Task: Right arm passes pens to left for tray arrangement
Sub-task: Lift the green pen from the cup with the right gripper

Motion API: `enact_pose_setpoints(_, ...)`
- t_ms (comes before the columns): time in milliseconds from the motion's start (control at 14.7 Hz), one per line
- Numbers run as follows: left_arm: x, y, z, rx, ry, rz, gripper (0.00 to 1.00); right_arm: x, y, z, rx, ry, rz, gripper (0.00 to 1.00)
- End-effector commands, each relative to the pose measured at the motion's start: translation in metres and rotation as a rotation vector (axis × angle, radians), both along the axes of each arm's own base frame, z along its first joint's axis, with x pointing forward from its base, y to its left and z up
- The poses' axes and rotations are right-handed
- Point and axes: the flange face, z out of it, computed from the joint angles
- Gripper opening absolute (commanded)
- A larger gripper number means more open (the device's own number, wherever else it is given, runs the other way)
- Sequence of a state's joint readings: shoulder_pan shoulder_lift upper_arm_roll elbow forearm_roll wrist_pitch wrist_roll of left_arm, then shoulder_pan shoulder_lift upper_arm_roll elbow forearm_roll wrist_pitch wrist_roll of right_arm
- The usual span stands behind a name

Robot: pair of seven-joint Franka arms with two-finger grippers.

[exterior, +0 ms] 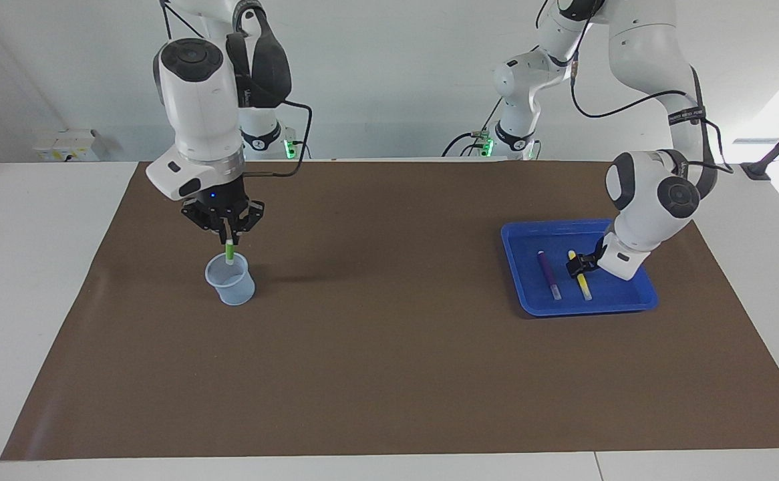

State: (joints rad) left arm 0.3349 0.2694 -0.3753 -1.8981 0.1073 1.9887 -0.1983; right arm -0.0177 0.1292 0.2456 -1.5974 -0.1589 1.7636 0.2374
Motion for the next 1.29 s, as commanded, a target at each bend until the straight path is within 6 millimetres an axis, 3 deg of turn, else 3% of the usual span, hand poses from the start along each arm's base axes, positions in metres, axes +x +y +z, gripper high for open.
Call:
enact_pose_setpoints(0, 0.004, -0.005, 0.061, -0.073, 0.019, 0.078, 1.0, 0.002, 0.009, 0.01, 0.084, 0.011, -0.012, 0.0)
enact_pose_setpoints(408, -0.015, -0.048, 0.158, -0.211, 0.0, 0.422, 1.0, -0.001, 0.04, 0.03, 0.37, 0.074, -0.323, 0.0)
enact_pose_setpoints(680, -0.04, -0.1, 0.215, -0.264, 0.002, 0.741, 1.0, -0.006, 0.09, 0.039, 0.581, 0.144, -0.547, 0.0)
enact_pose_setpoints(1020, -0.069, -0.162, 0.256, -0.305, 0.075, 1.087, 1.0, -0.008, 0.134, 0.046, 0.728, 0.189, -0.736, 0.0)
enact_pose_setpoints(1224, -0.077, -0.199, 0.267, -0.339, 0.132, 1.29, 1.0, -0.008, 0.139, 0.051, 0.766, 0.2, -0.758, 0.0)
